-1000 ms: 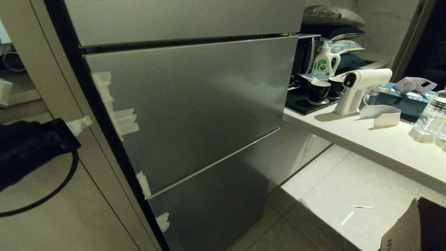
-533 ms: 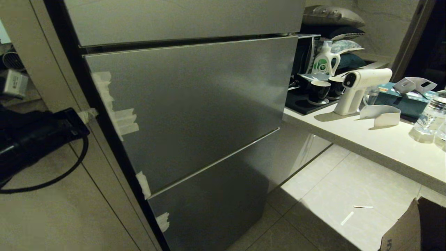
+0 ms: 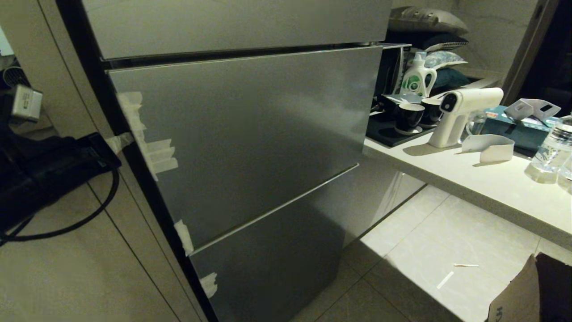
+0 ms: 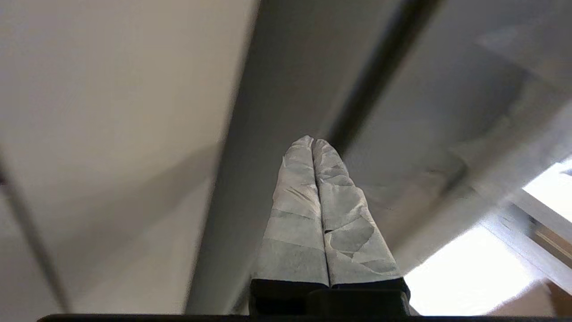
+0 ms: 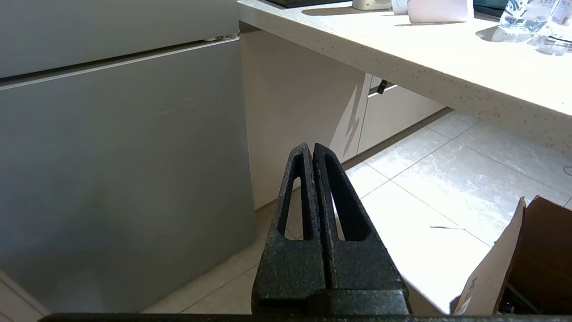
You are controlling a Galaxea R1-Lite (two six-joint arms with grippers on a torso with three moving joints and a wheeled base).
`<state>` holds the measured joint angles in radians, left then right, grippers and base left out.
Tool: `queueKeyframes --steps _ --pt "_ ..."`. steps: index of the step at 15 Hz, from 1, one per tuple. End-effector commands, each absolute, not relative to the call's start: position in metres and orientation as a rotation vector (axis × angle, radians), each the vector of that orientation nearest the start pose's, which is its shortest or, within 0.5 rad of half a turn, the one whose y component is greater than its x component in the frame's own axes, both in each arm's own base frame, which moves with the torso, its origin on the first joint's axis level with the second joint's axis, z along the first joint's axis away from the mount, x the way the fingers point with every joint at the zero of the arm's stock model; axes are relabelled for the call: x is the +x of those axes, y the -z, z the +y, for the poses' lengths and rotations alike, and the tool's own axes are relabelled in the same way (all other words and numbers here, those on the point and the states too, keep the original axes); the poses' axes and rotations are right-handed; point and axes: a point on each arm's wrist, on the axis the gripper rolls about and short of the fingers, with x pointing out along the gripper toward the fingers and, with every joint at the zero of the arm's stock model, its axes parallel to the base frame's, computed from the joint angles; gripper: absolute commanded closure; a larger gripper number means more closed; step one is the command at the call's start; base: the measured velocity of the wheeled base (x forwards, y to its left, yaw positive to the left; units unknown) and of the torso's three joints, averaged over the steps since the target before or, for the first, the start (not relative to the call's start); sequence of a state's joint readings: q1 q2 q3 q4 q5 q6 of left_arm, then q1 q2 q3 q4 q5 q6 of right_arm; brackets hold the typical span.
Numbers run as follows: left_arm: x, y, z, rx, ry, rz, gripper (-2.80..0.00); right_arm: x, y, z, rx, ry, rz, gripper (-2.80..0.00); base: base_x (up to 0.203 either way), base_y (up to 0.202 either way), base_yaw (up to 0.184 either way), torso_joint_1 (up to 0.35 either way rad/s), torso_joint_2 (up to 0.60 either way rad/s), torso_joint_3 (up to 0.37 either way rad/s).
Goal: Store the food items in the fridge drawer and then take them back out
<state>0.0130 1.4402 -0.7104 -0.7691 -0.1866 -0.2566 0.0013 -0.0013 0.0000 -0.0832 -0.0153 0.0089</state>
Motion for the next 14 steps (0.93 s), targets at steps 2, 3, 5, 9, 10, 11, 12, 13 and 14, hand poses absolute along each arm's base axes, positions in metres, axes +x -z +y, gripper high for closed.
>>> queueKeyframes --steps 2,3,5,9,10,11,12,13,14 --pt "0.246 -0.241 -0.001 -0.264 0.192 -0.037 0.0 -0.021 -0.076 0.0 0.014 0.013 -0.054 0.0 0.0 0.0 0.0 0.0 0.0 0.0" --pt "0.249 -0.24 -0.002 -0.263 0.201 -0.046 0.0 -0.021 -0.076 0.0 0.014 0.013 -0.054 0.0 0.0 0.0 0.0 0.0 0.0 0.0" --pt "0.252 -0.237 -0.002 -0.261 0.21 -0.056 0.0 -0.021 -0.076 0.0 0.015 0.013 -0.054 0.0 0.0 0.0 0.0 0.0 0.0 0.0" --pt "0.249 -0.236 -0.003 -0.26 0.266 -0.047 0.0 -0.021 -0.076 0.0 0.016 0.013 -0.054 0.0 0.0 0.0 0.0 0.0 0.0 0.0" --pt "0.247 -0.236 -0.003 -0.259 0.284 -0.046 0.0 -0.021 -0.076 0.0 0.016 0.013 -0.054 0.0 0.0 0.0 0.0 0.0 0.0 0.0" --pt "0.245 -0.235 -0.004 -0.257 0.293 -0.05 0.0 -0.021 -0.076 0.0 0.015 0.013 -0.054 0.0 0.0 0.0 0.0 0.0 0.0 0.0" --pt "0.244 -0.234 -0.004 -0.256 0.296 -0.059 0.0 -0.021 -0.076 0.0 0.016 0.013 -0.053 0.0 0.0 0.0 0.0 0.0 0.0 0.0" --pt "0.242 -0.232 -0.004 -0.252 0.307 -0.074 0.0 -0.021 -0.076 0.0 0.016 0.013 -0.054 0.0 0.0 0.0 0.0 0.0 0.0 0.0" --pt "0.24 -0.231 -0.004 -0.25 0.323 -0.078 0.0 -0.021 -0.076 0.0 0.016 0.013 -0.054 0.0 0.0 0.0 0.0 0.0 0.0 0.0"
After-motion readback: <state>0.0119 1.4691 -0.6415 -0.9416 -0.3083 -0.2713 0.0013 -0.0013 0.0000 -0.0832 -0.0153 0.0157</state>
